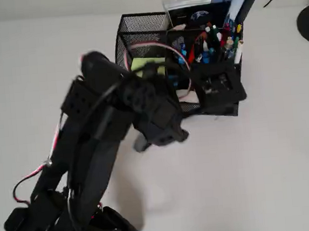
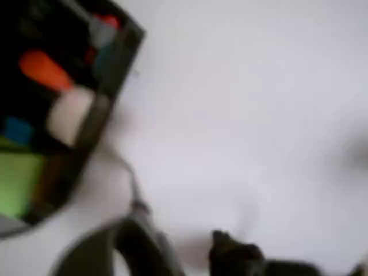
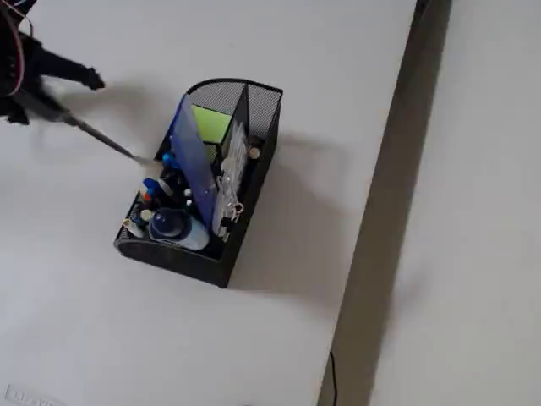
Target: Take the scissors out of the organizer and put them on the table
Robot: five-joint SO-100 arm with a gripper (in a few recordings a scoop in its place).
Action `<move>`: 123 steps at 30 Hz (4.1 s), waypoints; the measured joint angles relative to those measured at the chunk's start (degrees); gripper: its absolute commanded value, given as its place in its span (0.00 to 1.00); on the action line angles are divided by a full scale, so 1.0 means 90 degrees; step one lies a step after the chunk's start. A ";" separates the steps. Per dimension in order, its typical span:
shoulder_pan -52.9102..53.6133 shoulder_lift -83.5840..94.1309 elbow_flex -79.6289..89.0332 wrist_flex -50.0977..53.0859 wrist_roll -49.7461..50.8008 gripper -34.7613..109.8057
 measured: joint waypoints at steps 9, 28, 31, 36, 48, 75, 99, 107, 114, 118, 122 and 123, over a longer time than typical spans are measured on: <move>0.0283 0.0039 0.0527 0.0000 -0.1787 0.65; -0.0303 0.0059 0.0537 -0.0020 0.0400 0.24; -0.0967 0.0088 0.0625 -0.0010 0.1035 0.24; -0.2236 0.0215 0.1006 -0.0010 0.1621 0.24; -0.2490 -0.0898 0.1025 -0.0586 0.2803 0.47; -0.1592 -0.0459 0.1289 -0.0361 0.1836 0.26; -0.1348 0.8916 0.9414 -0.2773 0.5059 0.24; -0.1123 0.9111 0.9756 -0.2939 0.5059 0.24; -0.1113 0.9111 0.9756 -0.2939 0.5059 0.24; -0.1113 0.9111 0.9756 -0.2939 0.5059 0.24; -0.1113 0.9111 0.9756 -0.2939 0.5059 0.24; -0.1113 0.9111 0.9756 -0.2939 0.5059 0.24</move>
